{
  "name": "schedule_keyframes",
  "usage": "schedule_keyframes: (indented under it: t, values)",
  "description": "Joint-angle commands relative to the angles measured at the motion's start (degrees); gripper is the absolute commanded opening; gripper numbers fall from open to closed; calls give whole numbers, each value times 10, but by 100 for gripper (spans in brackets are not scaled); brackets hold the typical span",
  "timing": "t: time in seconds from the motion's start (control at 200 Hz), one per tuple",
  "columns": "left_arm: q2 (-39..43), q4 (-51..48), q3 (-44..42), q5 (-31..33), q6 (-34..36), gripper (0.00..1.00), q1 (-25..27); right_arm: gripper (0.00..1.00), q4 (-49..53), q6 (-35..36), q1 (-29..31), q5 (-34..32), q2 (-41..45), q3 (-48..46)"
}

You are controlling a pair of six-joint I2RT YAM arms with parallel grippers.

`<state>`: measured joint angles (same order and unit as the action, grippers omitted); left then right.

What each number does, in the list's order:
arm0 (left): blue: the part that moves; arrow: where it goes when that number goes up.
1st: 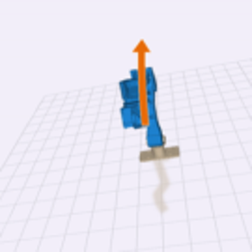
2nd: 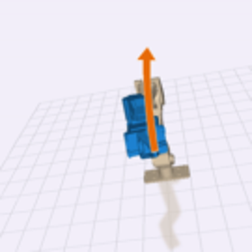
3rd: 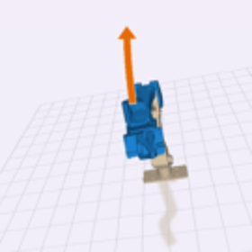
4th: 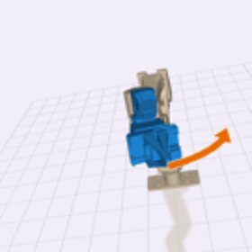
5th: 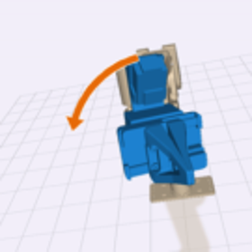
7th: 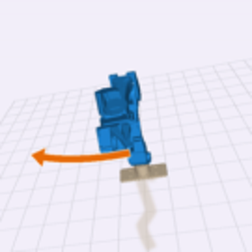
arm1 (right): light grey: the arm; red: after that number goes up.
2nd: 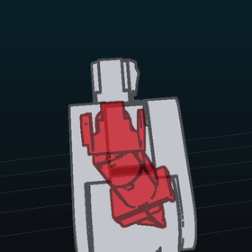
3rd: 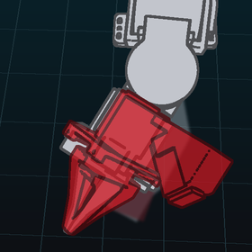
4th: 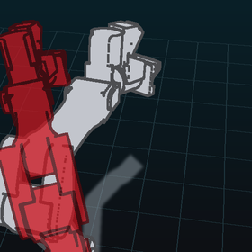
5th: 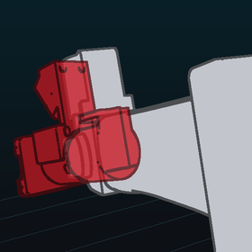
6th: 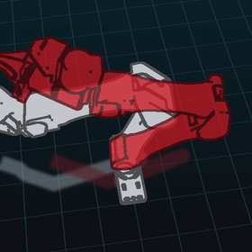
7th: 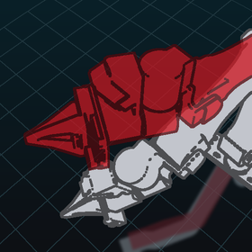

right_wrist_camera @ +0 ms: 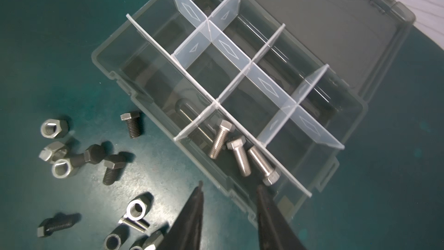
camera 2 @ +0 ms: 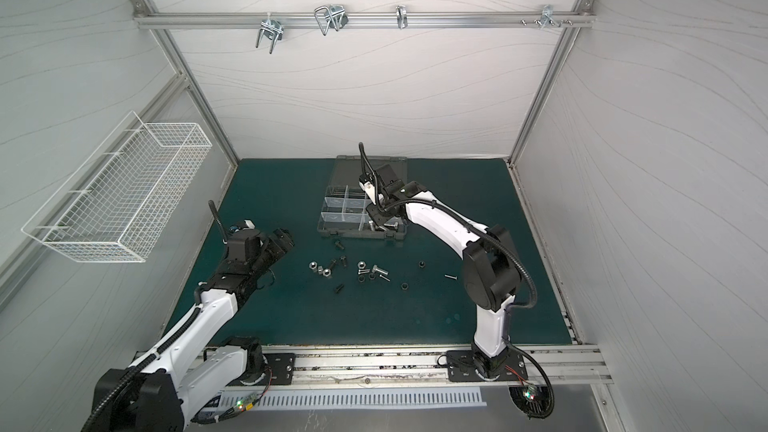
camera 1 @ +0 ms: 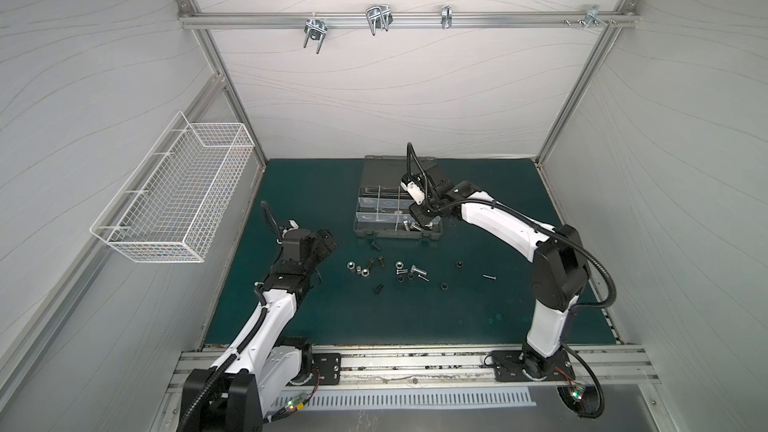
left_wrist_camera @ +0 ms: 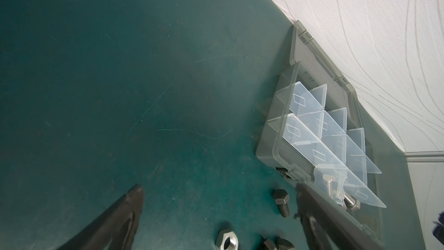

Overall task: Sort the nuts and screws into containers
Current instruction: 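Move the right gripper back to the parts and grasp a silver bolt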

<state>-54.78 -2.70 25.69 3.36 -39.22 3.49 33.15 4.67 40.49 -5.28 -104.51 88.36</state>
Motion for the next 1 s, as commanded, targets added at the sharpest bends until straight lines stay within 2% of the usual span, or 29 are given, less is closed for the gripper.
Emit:
schedule_keyframes:
  t: [0.0, 0.18, 0.21, 0.225, 0.24, 0.345, 0.475, 0.996]
  values:
    - [8, 8, 25, -3, 0, 100, 2, 52, 8, -37, 5, -18, 41, -40]
    - [6, 11, 27, -6, 1, 100, 2, 79, -15, -75, 7, -11, 111, -127]
    - [6, 11, 27, -7, 1, 99, 2, 86, -20, -82, 8, -9, 125, -145]
    - [6, 11, 27, -7, 1, 100, 2, 96, -25, -87, 8, -7, 134, -156]
    - [6, 12, 27, -7, 1, 100, 2, 99, -29, -91, 8, -3, 139, -165]
    - [6, 13, 26, -10, 1, 99, 2, 99, -48, -113, 13, 21, 183, -219]
    - [3, 15, 25, -12, 0, 100, 3, 99, -43, -126, 34, 7, 210, -255]
    - [-1, 32, 10, -41, -25, 100, 13, 97, -27, -140, 81, 29, 185, -300]
